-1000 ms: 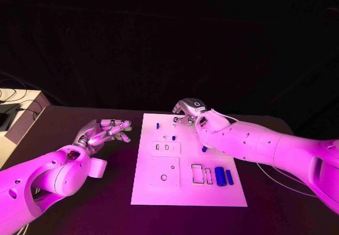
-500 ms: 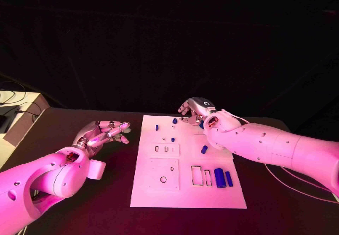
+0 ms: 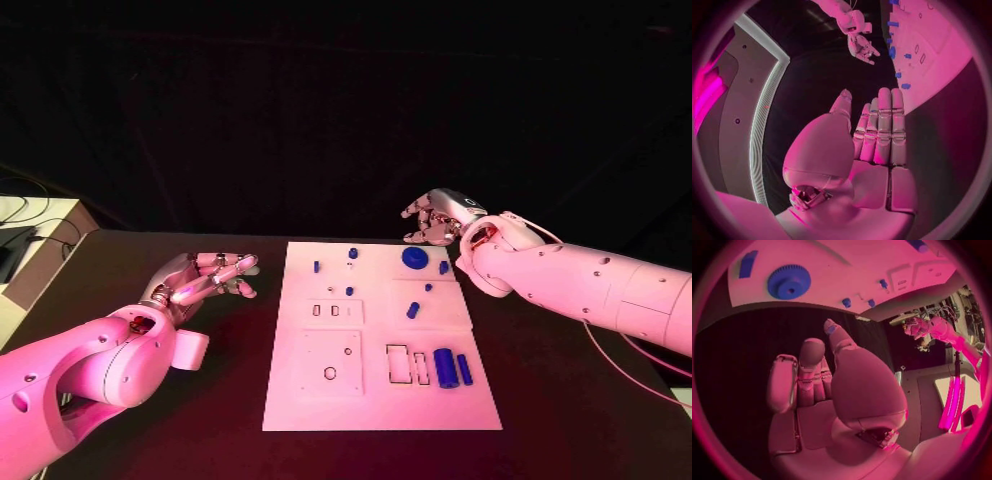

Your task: Assemble the parts on the task board

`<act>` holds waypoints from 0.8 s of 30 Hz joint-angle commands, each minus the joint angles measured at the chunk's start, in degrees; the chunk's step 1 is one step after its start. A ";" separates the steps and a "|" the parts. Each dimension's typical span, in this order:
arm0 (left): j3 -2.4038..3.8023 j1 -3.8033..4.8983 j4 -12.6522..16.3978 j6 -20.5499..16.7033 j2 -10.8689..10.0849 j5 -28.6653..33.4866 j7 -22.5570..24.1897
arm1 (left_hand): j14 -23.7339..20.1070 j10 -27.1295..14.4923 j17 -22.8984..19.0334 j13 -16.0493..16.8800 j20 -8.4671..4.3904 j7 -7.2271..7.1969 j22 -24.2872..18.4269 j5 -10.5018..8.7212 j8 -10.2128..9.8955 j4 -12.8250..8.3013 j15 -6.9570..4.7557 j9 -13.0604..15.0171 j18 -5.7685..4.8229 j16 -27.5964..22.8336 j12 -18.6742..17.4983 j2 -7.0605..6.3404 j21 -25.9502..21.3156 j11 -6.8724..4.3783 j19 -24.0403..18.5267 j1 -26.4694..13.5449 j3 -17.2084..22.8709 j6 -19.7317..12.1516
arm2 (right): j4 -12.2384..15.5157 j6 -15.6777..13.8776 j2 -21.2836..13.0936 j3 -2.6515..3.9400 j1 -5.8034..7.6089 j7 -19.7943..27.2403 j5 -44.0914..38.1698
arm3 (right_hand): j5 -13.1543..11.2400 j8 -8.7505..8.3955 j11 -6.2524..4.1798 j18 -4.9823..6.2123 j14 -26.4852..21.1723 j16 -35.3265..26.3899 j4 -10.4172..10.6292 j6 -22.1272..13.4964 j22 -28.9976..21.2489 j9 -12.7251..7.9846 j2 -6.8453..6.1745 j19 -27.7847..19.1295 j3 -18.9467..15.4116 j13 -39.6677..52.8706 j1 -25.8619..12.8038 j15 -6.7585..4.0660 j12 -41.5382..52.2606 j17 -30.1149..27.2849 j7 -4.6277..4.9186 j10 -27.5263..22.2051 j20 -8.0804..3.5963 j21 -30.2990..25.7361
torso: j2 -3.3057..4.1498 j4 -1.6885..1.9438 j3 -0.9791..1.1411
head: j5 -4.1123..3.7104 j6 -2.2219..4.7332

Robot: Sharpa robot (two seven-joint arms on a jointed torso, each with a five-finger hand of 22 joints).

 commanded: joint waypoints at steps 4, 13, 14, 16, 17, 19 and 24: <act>0.04 -0.10 0.12 1.63 0.16 -0.59 1.04 | -0.03 -0.28 -0.09 0.00 0.13 -0.05 -0.05 -0.24 0.22 0.12 0.18 0.06 0.76 -0.33 0.26 0.01 0.27 -0.09 0.00 -0.04 0.10 -0.24 | -0.94 9.29 -0.61 0.03 0.14 -2.52 -2.80 | 0.10 -0.15 0.24 -0.67 -1.57 5.24 1.33 0.29 8.41 0.11 -0.99 4.79 0.66 11.49 -1.22 1.07 10.29 7.15 0.26 3.86 1.01 1.91 | 0.13 -0.13 0.14 | -0.19 -0.14; 0.04 -0.24 0.26 1.81 0.22 -0.77 1.01 | -0.03 -0.28 -0.09 0.00 0.13 -0.05 -0.05 -0.24 0.22 0.12 0.18 0.06 0.76 -0.33 0.26 0.01 0.27 -0.09 0.00 -0.04 0.10 -0.24 | -2.76 13.32 -0.21 -0.05 0.04 -5.09 -4.38 | 2.90 -0.16 0.54 -1.63 -0.89 9.72 2.75 0.41 10.77 0.26 -2.57 5.07 1.13 17.63 -3.23 1.65 15.27 23.72 0.22 7.29 1.55 5.80 | 0.15 -0.01 0.01 | -0.48 -0.73; 0.04 -0.26 0.28 1.82 0.22 -0.78 1.00 | -0.03 -0.28 -0.09 0.00 0.13 -0.05 -0.05 -0.24 0.22 0.12 0.18 0.06 0.76 -0.33 0.26 0.01 0.27 -0.09 0.00 -0.04 0.10 -0.24 | -2.86 13.60 -0.18 -0.06 0.00 -5.29 -4.49 | 2.87 -0.15 0.54 -1.63 -0.82 9.50 2.85 0.43 10.81 0.27 -2.61 5.07 1.11 17.78 -3.24 1.65 15.28 24.16 0.22 7.37 1.54 5.77 | 0.12 0.02 -0.01 | -0.53 -0.84; 0.04 -0.28 0.30 1.83 0.21 -0.80 0.99 | -0.03 -0.28 -0.09 0.00 0.13 -0.05 -0.05 -0.24 0.22 0.12 0.18 0.06 0.76 -0.33 0.26 0.01 0.27 -0.09 0.00 -0.04 0.10 -0.24 | -2.98 13.88 -0.17 -0.07 -0.04 -5.53 -4.63 | 2.84 -0.16 0.53 -1.65 -0.63 9.07 2.99 0.46 10.93 0.28 -2.62 5.08 1.10 18.07 -3.23 1.64 15.30 24.92 0.21 7.52 1.51 5.81 | 0.11 -0.01 -0.03 | -0.57 -0.91; 0.04 -0.30 0.31 1.84 0.21 -0.80 0.98 | -0.03 -0.28 -0.09 0.00 0.13 -0.05 -0.05 -0.24 0.22 0.12 0.18 0.06 0.76 -0.33 0.26 0.01 0.27 -0.09 0.00 -0.04 0.10 -0.24 | -3.06 13.98 -0.15 -0.08 -0.06 -5.66 -4.71 | 2.83 -0.17 0.53 -1.66 -0.55 8.88 3.05 0.47 10.99 0.29 -2.63 5.09 1.10 18.19 -3.22 1.63 15.31 25.24 0.21 7.59 1.50 5.83 | 0.11 -0.03 -0.05 | -0.59 -0.94; 0.04 -0.33 0.30 1.83 0.23 -0.81 0.98 | -0.03 -0.28 -0.09 0.00 0.13 -0.05 -0.05 -0.24 0.22 0.12 0.18 0.06 0.76 -0.33 0.26 0.01 0.27 -0.09 0.00 -0.04 0.10 -0.24 | -3.18 14.01 -0.10 -0.09 -0.12 -5.89 -4.82 | 2.75 -0.18 0.53 -1.67 -0.51 8.82 3.11 0.42 11.01 0.28 -2.72 5.09 1.05 18.31 -3.30 1.64 15.40 25.45 0.20 7.69 1.51 5.85 | 0.11 -0.07 -0.09 | -0.70 -0.99; 0.04 -0.42 0.18 1.86 0.36 -0.83 0.96 | -0.03 -0.28 -0.09 0.00 0.13 -0.05 -0.05 -0.24 0.22 0.12 0.18 0.06 0.76 -0.33 0.26 0.01 0.27 -0.09 0.00 -0.04 0.10 -0.24 | -3.58 13.56 0.22 -0.10 -0.20 -6.27 -4.94 | 2.68 -0.17 0.59 -1.72 -0.39 8.80 3.30 0.19 11.12 0.26 -2.68 5.11 1.17 19.29 -3.22 1.68 16.63 26.01 0.28 8.48 1.53 6.00 | 0.00 -0.01 -0.08 | -0.87 -1.16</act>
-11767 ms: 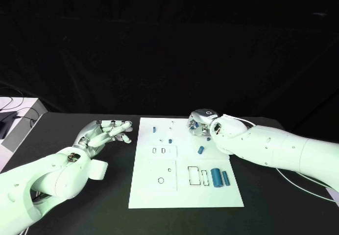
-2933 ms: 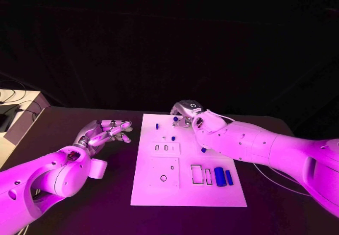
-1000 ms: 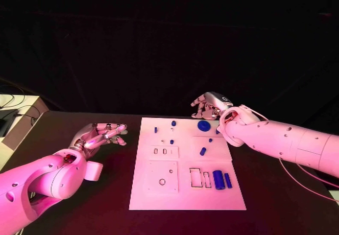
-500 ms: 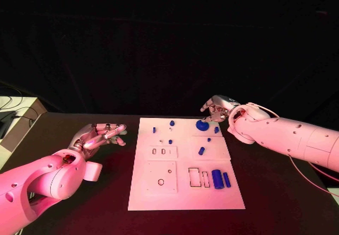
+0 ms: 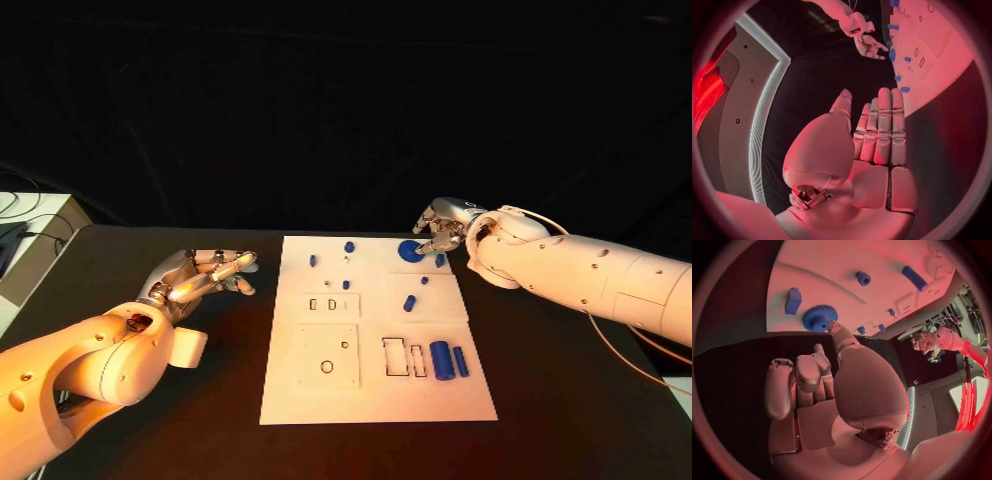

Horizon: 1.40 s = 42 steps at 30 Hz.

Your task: Assemble the parts on the task board

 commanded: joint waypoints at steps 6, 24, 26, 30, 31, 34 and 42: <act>0.05 -0.17 -0.05 1.14 0.39 -0.45 0.73 | -0.05 -0.38 -0.02 0.00 0.13 -0.05 -0.19 -0.22 0.21 0.03 0.19 0.06 0.74 -0.32 0.24 0.05 0.35 -0.07 -0.03 -0.04 0.05 -0.29 | -1.63 1.13 1.42 -0.04 -0.21 -1.38 -1.12 | -0.09 -0.20 -0.51 -0.72 0.49 -0.30 0.55 -0.75 11.18 0.05 0.00 5.21 0.08 0.56 -0.25 0.05 0.71 0.72 0.08 1.21 0.42 0.33 | -0.11 0.13 -0.04 | -0.21 -0.17; 0.05 -0.21 0.06 1.03 0.39 -0.61 0.72 | -0.05 -0.38 -0.02 0.00 0.13 -0.05 -0.19 -0.22 0.21 0.03 0.19 0.06 0.74 -0.32 0.24 0.05 0.35 -0.07 -0.03 -0.04 0.05 -0.29 | -3.23 3.43 2.64 -0.24 -1.25 -1.83 -0.77 | 0.59 -0.10 -0.51 -0.74 0.55 -0.47 0.36 -0.63 11.26 0.09 0.48 5.22 0.10 0.53 -0.31 0.05 0.62 1.09 0.05 1.09 0.44 0.36 | -0.15 0.02 -0.01 | -0.20 -0.52; 0.05 -0.21 0.10 1.04 0.41 -0.61 0.73 | -0.05 -0.38 -0.02 0.00 0.13 -0.05 -0.19 -0.22 0.21 0.03 0.19 0.06 0.74 -0.32 0.24 0.05 0.35 -0.07 -0.03 -0.04 0.05 -0.29 | -3.32 3.60 2.69 -0.25 -1.28 -1.87 -0.76 | 0.59 -0.10 -0.51 -0.74 0.55 -0.47 0.36 -0.63 11.26 0.09 0.48 5.22 0.10 0.53 -0.31 0.05 0.62 1.09 0.05 1.09 0.44 0.36 | -0.16 0.00 -0.02 | -0.20 -0.51; 0.05 -0.21 0.16 1.07 0.43 -0.62 0.74 | -0.06 -0.40 0.00 0.00 0.13 -0.05 -0.26 -0.21 0.22 0.01 0.19 0.07 0.74 -0.30 0.26 0.08 0.42 -0.06 -0.04 -0.05 0.05 -0.31 | -3.58 3.72 2.87 -0.26 -1.29 -1.88 -0.59 | 0.60 -0.14 -0.53 -0.73 0.56 -0.52 0.39 -0.56 11.26 0.08 0.76 5.21 0.14 0.42 -0.43 0.03 0.47 1.17 0.05 1.00 0.43 0.29 | -0.16 0.02 -0.02 | -0.23 -0.47; 0.05 -0.21 0.17 1.07 0.44 -0.62 0.74 | -0.07 -0.41 0.00 0.00 0.13 -0.05 -0.27 -0.21 0.22 0.00 0.20 0.07 0.75 -0.30 0.26 0.09 0.44 -0.06 -0.04 -0.05 0.05 -0.31 | -3.69 3.76 2.95 -0.26 -1.30 -1.87 -0.46 | 0.69 -0.12 -0.54 -0.73 0.56 -0.56 0.51 -0.49 11.27 0.09 1.08 5.21 0.17 0.36 -0.62 0.03 0.38 1.18 0.05 0.95 0.43 0.28 | -0.15 0.03 0.00 | -0.21 -0.43; 0.05 -0.21 0.15 1.07 0.45 -0.62 0.72 | -0.07 -0.41 0.00 0.00 0.13 -0.05 -0.27 -0.21 0.22 0.00 0.20 0.07 0.75 -0.30 0.26 0.09 0.44 -0.06 -0.04 -0.05 0.05 -0.31 | -3.89 3.96 3.07 -0.27 -1.30 -1.80 -0.10 | 1.61 -0.15 -0.60 -0.72 0.57 -0.63 0.77 -0.29 11.28 0.06 2.14 5.20 0.26 0.28 -1.33 0.00 0.26 1.25 0.02 0.91 0.43 0.24 | -0.14 0.07 0.01 | -0.26 -0.44; 0.05 -0.21 0.07 1.05 0.45 -0.62 0.69 | -0.07 -0.41 0.00 0.00 0.13 -0.05 -0.27 -0.21 0.22 0.00 0.20 0.07 0.75 -0.30 0.26 0.09 0.44 -0.06 -0.04 -0.05 0.05 -0.31 | -4.24 5.76 3.22 -0.30 -1.31 -1.58 0.83 | 5.71 -0.26 -0.64 -0.73 0.64 -0.80 0.20 -0.49 11.34 -0.24 3.43 5.21 -0.14 0.22 -3.07 -0.04 0.07 1.44 0.04 0.81 0.40 0.22 | -0.15 0.06 -0.01 | -0.29 -0.52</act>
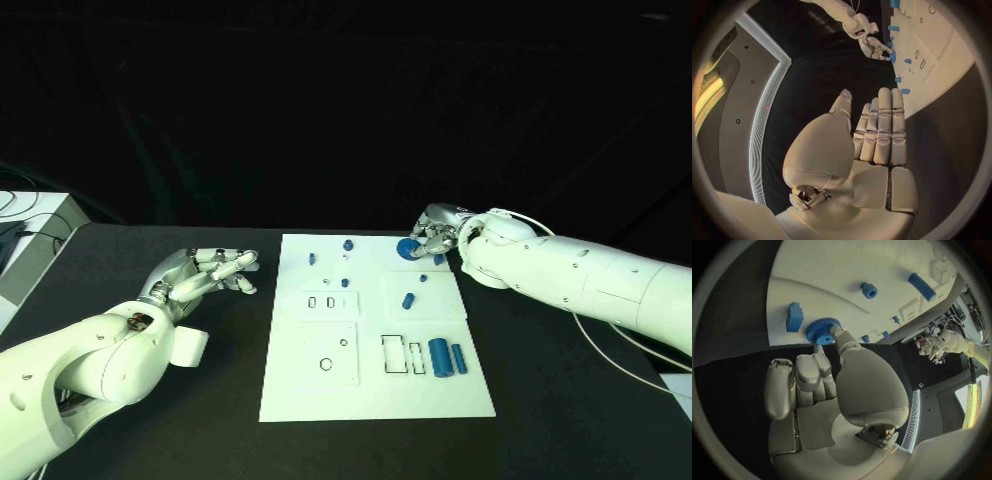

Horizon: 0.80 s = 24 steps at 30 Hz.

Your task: Assemble the parts on the task board

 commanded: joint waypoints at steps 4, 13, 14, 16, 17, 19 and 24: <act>0.04 -0.03 -0.01 0.95 0.13 -0.26 0.68 | -0.07 -0.41 -0.02 0.00 0.13 -0.05 -0.05 -0.21 0.22 0.00 0.19 0.07 0.75 -0.30 0.26 0.09 0.20 -0.06 -0.04 -0.05 0.05 -0.31 | -0.30 4.35 0.20 -0.17 -0.21 0.10 0.96 | 4.08 -0.23 -0.29 -0.36 0.42 -0.34 -0.31 -0.26 11.40 -0.14 -0.15 5.21 -0.46 -0.07 -1.52 0.15 -0.33 0.23 0.13 -0.13 0.40 0.22 | -0.01 0.02 0.02 | 0.04 -0.09; 0.04 -0.03 -0.14 0.93 0.17 -0.26 0.64 | -0.07 -0.41 -0.02 0.00 0.13 -0.05 -0.05 -0.21 0.22 0.00 0.19 0.07 0.75 -0.30 0.26 0.09 0.20 -0.06 -0.04 -0.05 0.05 -0.31 | -0.58 6.08 0.29 -0.24 -0.21 0.33 1.38 | 6.10 -0.23 -0.30 -0.38 0.43 -0.39 -0.94 -0.36 11.46 -0.14 -0.08 5.22 0.04 -0.15 -2.37 0.15 -0.49 0.43 0.16 -0.30 0.41 0.24 | 0.00 0.01 0.01 | 0.09 -0.03; 0.04 -0.03 -0.15 0.93 0.18 -0.26 0.64 | -0.07 -0.41 -0.02 0.00 0.13 -0.05 -0.05 -0.21 0.22 0.00 0.19 0.07 0.75 -0.30 0.26 0.09 0.20 -0.06 -0.04 -0.05 0.05 -0.31 | -0.62 6.20 0.31 -0.26 -0.21 0.33 1.41 | 6.19 -0.23 -0.29 -0.37 0.41 -0.43 -0.99 -0.38 11.46 -0.14 -0.06 5.21 0.07 -0.17 -2.41 0.15 -0.52 0.40 0.17 -0.33 0.41 0.22 | 0.00 0.01 0.02 | 0.10 -0.03; 0.04 -0.03 -0.16 0.92 0.21 -0.26 0.64 | -0.07 -0.41 -0.02 0.00 0.13 -0.05 -0.05 -0.21 0.22 0.00 0.19 0.07 0.75 -0.30 0.26 0.09 0.20 -0.06 -0.04 -0.05 0.05 -0.31 | -0.68 6.40 0.36 -0.28 -0.21 0.35 1.44 | 6.31 -0.23 -0.29 -0.36 0.40 -0.48 -1.07 -0.41 11.46 -0.15 -0.05 5.21 0.11 -0.19 -2.45 0.15 -0.55 0.37 0.18 -0.37 0.42 0.19 | -0.01 0.02 0.03 | 0.13 -0.10; 0.04 -0.03 -0.16 0.91 0.22 -0.26 0.64 | -0.07 -0.41 -0.02 0.00 0.13 -0.05 -0.05 -0.21 0.22 0.00 0.19 0.07 0.75 -0.30 0.26 0.09 0.20 -0.06 -0.04 -0.05 0.05 -0.31 | -0.71 6.53 0.39 -0.29 -0.21 0.35 1.46 | 6.31 -0.23 -0.29 -0.36 0.40 -0.48 -1.07 -0.41 11.46 -0.15 -0.05 5.21 0.11 -0.19 -2.45 0.15 -0.55 0.37 0.18 -0.37 0.42 0.19 | -0.01 0.02 0.03 | 0.13 -0.10; 0.04 -0.03 -0.17 0.91 0.23 -0.26 0.64 | -0.07 -0.41 -0.02 0.00 0.13 -0.05 -0.05 -0.21 0.22 0.00 0.19 0.07 0.75 -0.30 0.26 0.09 0.20 -0.06 -0.04 -0.05 0.05 -0.31 | -0.78 6.69 0.48 -0.33 -0.21 0.35 1.48 | 6.31 -0.23 -0.29 -0.36 0.40 -0.48 -1.07 -0.41 11.46 -0.15 -0.05 5.21 0.11 -0.19 -2.45 0.15 -0.55 0.37 0.18 -0.37 0.42 0.19 | 0.03 0.02 0.05 | 0.13 -0.06; 0.04 -0.03 -0.13 0.92 0.29 -0.26 0.64 | -0.07 -0.41 -0.02 0.00 0.13 -0.05 -0.05 -0.21 0.22 0.00 0.19 0.07 0.75 -0.30 0.26 0.09 0.20 -0.06 -0.04 -0.05 0.05 -0.31 | -0.80 6.09 0.75 -0.45 -0.21 0.51 1.55 | 6.45 -0.21 -0.42 -0.38 0.43 -0.63 -1.89 0.11 11.53 -0.16 1.06 5.22 0.86 -0.12 -2.67 0.06 -0.42 0.48 0.07 -0.21 0.39 0.19 | 0.02 -0.03 0.09 | 0.28 -0.08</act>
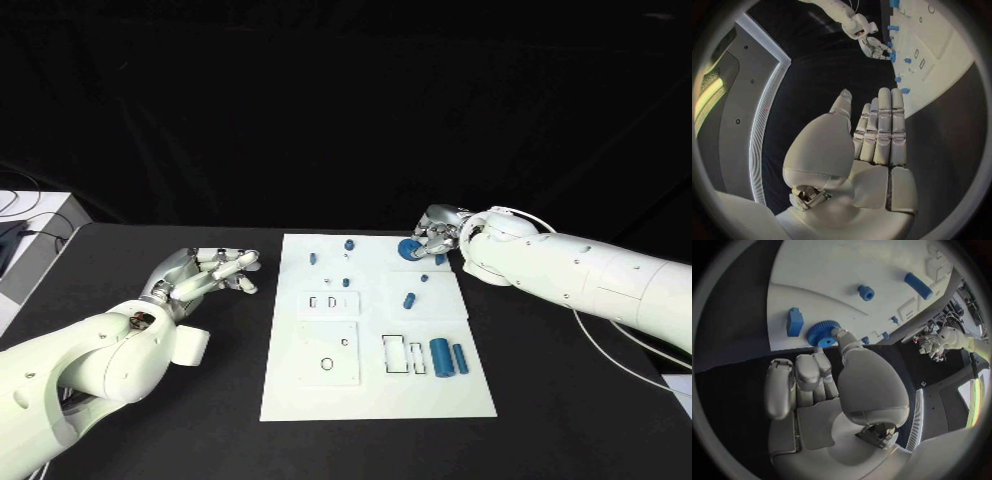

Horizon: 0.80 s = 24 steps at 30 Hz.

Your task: Assemble the parts on the task board

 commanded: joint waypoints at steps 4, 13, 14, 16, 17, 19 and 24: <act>0.04 -0.03 0.12 0.92 0.18 -0.22 0.65 | -0.08 -0.46 -0.02 0.00 0.14 -0.02 -0.18 -0.22 0.21 -0.08 0.20 0.06 0.75 -0.30 0.26 0.08 0.26 -0.05 -0.08 -0.02 0.05 -0.36 | 0.66 0.99 0.25 -0.46 -0.60 0.45 -0.04 | 0.47 0.43 -0.49 -0.41 0.48 -0.47 -1.05 1.33 11.56 0.01 1.75 5.23 1.57 0.10 -0.38 -0.14 -0.10 0.08 -0.02 0.37 0.26 0.32 | 0.01 -0.06 0.03 | 0.21 0.00; 0.04 -0.12 0.09 0.93 0.13 -0.22 0.67 | -0.08 -0.46 -0.02 0.00 0.14 -0.02 -0.18 -0.22 0.21 -0.08 0.20 0.06 0.75 -0.30 0.26 0.08 0.26 -0.05 -0.08 -0.02 0.05 -0.36 | 5.06 -7.01 -1.28 -0.45 -0.58 0.15 -1.53 | -1.81 0.44 -0.73 -0.46 0.55 -0.60 -1.11 2.46 11.63 0.01 1.92 5.25 1.78 0.19 -2.04 -0.32 -0.27 0.21 -0.46 0.80 0.10 0.45 | 0.00 -0.08 0.00 | 0.47 0.03; 0.04 -0.13 0.09 0.93 0.10 -0.22 0.67 | -0.08 -0.46 -0.02 0.00 0.14 -0.02 -0.18 -0.22 0.21 -0.08 0.20 0.06 0.75 -0.30 0.26 0.08 0.26 -0.05 -0.08 -0.02 0.05 -0.36 | 5.86 -7.67 -1.55 -0.44 -0.57 0.08 -1.91 | -1.83 0.44 -0.73 -0.46 0.56 -0.59 -1.10 2.50 11.62 0.02 1.90 5.25 1.75 0.19 -2.05 -0.32 -0.28 0.22 -0.47 0.82 0.09 0.43 | -0.01 -0.13 0.01 | 0.50 0.06; 0.04 -0.15 0.10 0.93 0.08 -0.22 0.68 | -0.08 -0.46 -0.02 0.00 0.14 -0.02 -0.18 -0.22 0.21 -0.08 0.20 0.06 0.75 -0.30 0.26 0.08 0.26 -0.05 -0.08 -0.02 0.05 -0.36 | 7.40 -8.51 -2.06 -0.41 -0.52 0.12 -2.28 | -2.09 0.42 -0.76 -0.47 0.57 -0.61 -0.74 2.59 11.63 0.02 1.50 5.25 1.35 0.19 -2.33 -0.33 -0.35 0.25 -0.54 0.93 0.07 0.45 | -0.04 -0.23 0.01 | 0.54 0.09; 0.04 -0.16 0.11 0.93 0.06 -0.22 0.68 | -0.08 -0.46 -0.02 0.00 0.14 -0.02 -0.18 -0.22 0.21 -0.08 0.20 0.06 0.75 -0.30 0.26 0.08 0.26 -0.05 -0.08 -0.02 0.05 -0.36 | 8.31 -8.93 -2.33 -0.39 -0.48 0.12 -2.46 | -2.14 0.41 -0.75 -0.48 0.57 -0.62 -0.65 2.57 11.64 0.02 1.45 5.25 1.27 0.20 -2.39 -0.33 -0.35 0.25 -0.54 0.95 0.07 0.48 | -0.04 -0.22 -0.01 | 0.54 0.11; 0.04 -0.18 0.15 0.93 0.01 -0.22 0.68 | -0.08 -0.46 -0.02 0.00 0.14 -0.02 -0.18 -0.22 0.21 -0.08 0.20 0.06 0.75 -0.30 0.26 0.08 0.26 -0.05 -0.08 -0.02 0.05 -0.36 | 10.14 -9.88 -2.84 -0.33 -0.41 0.02 -2.99 | -2.32 0.42 -0.76 -0.48 0.58 -0.66 -0.10 2.60 11.64 0.03 1.34 5.25 0.88 0.27 -2.32 -0.33 -0.40 0.28 -0.54 1.06 0.06 0.50 | -0.01 -0.21 -0.01 | 0.52 0.17; 0.04 -0.21 0.26 0.93 -0.05 -0.22 0.68 | -0.08 -0.46 -0.02 0.00 0.14 -0.02 -0.18 -0.22 0.21 -0.08 0.20 0.06 0.75 -0.30 0.26 0.08 0.26 -0.05 -0.08 -0.02 0.05 -0.36 | 14.31 -11.76 -3.63 -0.22 -0.27 -0.86 -5.44 | -2.20 0.45 -0.80 -0.50 0.60 -0.72 0.41 2.72 11.65 0.04 1.37 5.26 0.59 0.40 -1.64 -0.36 -0.51 0.32 -0.60 1.12 0.04 0.56 | 0.00 -0.18 0.00 | 0.53 0.25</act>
